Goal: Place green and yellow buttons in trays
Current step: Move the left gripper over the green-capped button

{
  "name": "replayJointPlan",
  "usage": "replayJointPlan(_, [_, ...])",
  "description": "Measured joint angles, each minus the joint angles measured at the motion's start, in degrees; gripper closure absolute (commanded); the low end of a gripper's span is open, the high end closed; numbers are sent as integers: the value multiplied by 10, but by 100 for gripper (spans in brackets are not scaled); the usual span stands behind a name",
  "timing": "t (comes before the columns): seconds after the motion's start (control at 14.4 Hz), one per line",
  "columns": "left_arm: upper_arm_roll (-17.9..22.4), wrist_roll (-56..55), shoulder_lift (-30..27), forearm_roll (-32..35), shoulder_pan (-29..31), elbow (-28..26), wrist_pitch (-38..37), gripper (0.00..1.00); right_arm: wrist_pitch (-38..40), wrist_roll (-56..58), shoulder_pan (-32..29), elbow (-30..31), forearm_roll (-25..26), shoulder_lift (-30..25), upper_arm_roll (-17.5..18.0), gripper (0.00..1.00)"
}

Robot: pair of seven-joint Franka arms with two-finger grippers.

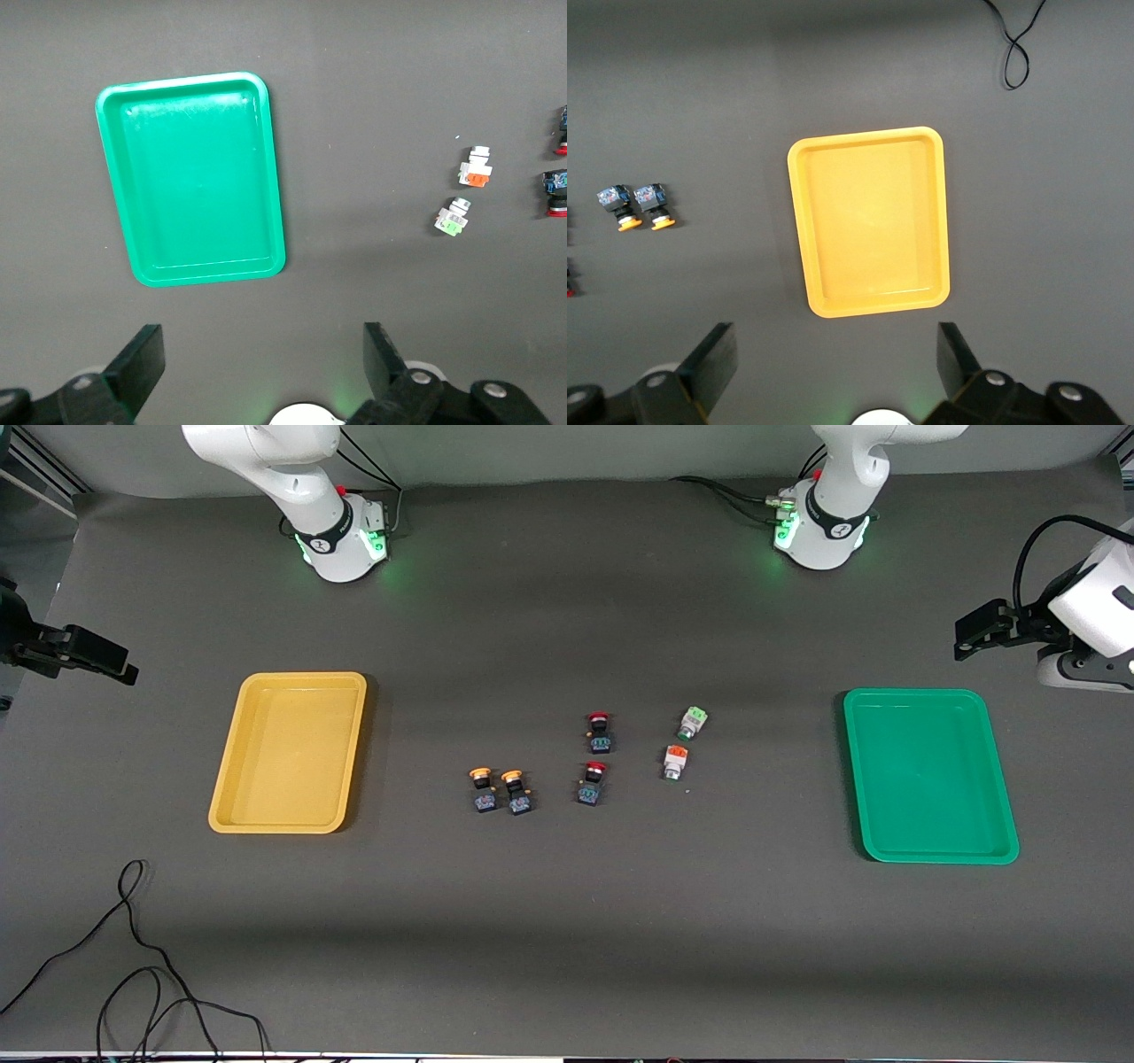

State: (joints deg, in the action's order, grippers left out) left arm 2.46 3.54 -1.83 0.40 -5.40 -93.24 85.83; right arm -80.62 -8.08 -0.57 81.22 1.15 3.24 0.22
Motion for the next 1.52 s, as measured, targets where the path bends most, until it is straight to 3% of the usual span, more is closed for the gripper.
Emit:
replayJointPlan(1.04, [-8,-5,0,-1,-3,-9,0,0,-1,-3,0,-2,0,2,3,0])
replayJointPlan(1.52, [-145,-134,-23,-35,-18,-89,65,0,-9,-2,-1,2,0,8,3,0])
